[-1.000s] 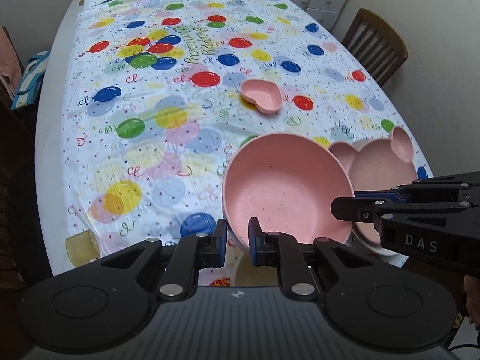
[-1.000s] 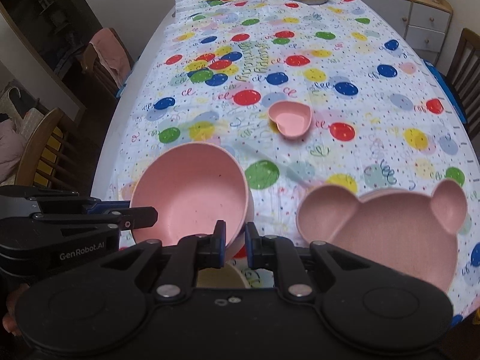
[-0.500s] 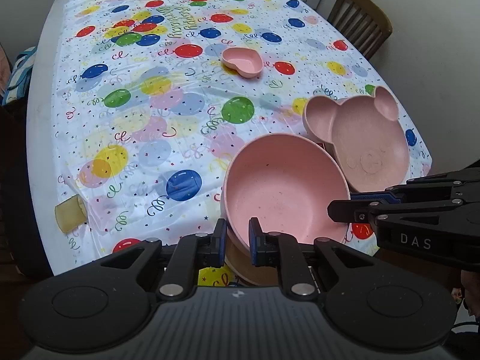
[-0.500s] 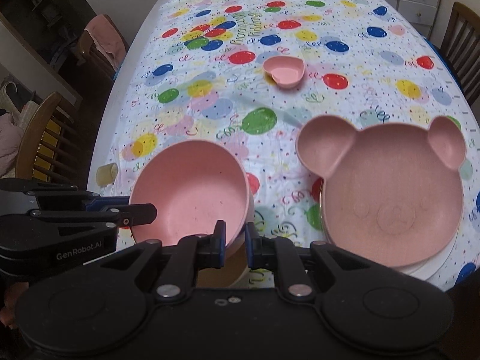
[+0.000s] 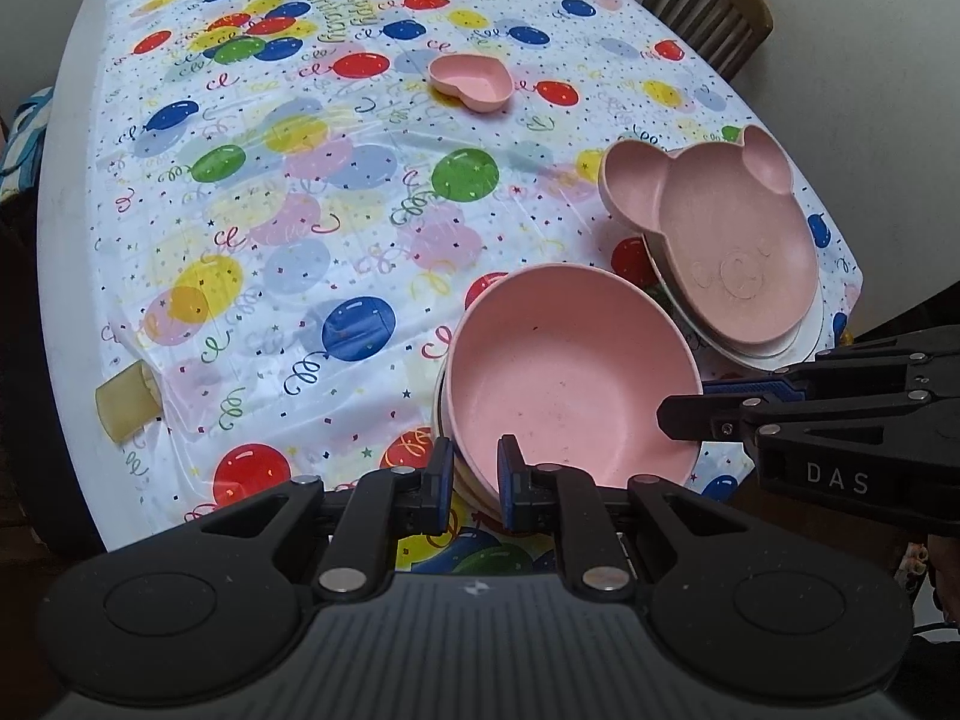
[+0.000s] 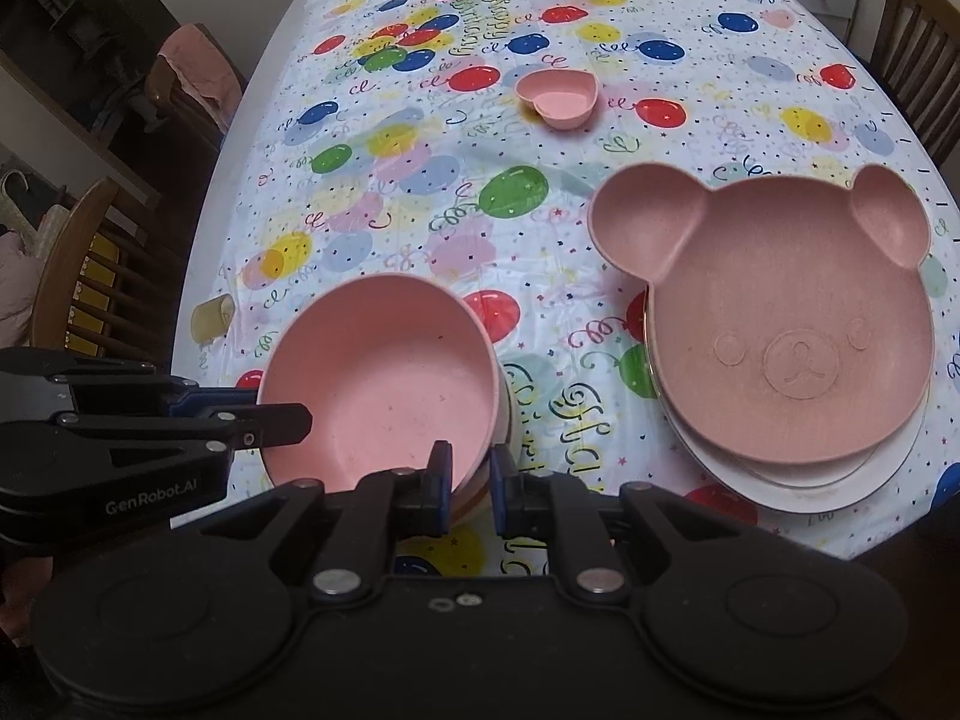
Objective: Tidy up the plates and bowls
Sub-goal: 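Lift the pink bowl and lower it into the cream bowl, then open both grippers and pull back from the nested bowls, then move both grippers to the pink heart-shaped dish and close on its rim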
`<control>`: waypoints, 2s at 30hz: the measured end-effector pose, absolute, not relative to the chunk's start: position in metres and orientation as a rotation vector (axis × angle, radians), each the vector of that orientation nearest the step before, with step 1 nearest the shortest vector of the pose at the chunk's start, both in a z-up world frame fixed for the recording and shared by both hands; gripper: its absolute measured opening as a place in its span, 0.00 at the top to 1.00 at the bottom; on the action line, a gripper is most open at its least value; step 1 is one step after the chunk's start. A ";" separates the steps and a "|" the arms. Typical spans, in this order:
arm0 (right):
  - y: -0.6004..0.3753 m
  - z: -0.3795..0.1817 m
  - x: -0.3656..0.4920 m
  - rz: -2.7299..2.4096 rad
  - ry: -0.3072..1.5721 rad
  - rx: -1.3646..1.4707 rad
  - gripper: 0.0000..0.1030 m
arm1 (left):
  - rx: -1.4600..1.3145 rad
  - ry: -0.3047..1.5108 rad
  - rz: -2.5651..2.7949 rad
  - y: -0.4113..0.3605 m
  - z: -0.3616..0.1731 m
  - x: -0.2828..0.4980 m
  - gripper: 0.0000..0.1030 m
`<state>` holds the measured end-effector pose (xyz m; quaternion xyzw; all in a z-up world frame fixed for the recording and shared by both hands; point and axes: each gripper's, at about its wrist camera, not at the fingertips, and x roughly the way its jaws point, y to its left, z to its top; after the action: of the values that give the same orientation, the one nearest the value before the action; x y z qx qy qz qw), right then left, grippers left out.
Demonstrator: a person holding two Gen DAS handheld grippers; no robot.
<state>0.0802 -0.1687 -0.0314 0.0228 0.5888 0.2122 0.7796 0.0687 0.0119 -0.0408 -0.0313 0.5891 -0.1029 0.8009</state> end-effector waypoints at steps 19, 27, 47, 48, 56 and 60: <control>-0.165 -0.038 0.082 0.454 1.292 0.041 0.81 | -0.093 1.264 -0.228 0.018 -0.044 0.075 0.86; -0.167 -0.031 0.086 0.459 1.279 0.049 0.75 | -0.086 1.191 -0.236 0.028 -0.025 0.080 0.86; -0.173 0.010 0.146 0.465 1.119 0.027 0.56 | -0.118 1.031 -0.167 0.014 0.014 0.155 0.85; -0.174 0.011 0.151 0.465 1.114 0.024 0.56 | -0.121 1.028 -0.160 0.012 0.014 0.160 0.85; -0.187 0.014 0.193 0.477 1.075 0.004 0.42 | -0.173 0.998 -0.092 0.003 0.011 0.203 0.69; -0.194 0.014 0.215 0.489 1.063 -0.004 0.37 | -0.190 0.981 -0.041 -0.002 0.006 0.223 0.42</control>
<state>0.2147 -0.1937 0.0140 -0.0019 0.5018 0.2310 0.8336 0.2231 -0.0016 0.0064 -0.0912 0.4703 -0.0199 0.8775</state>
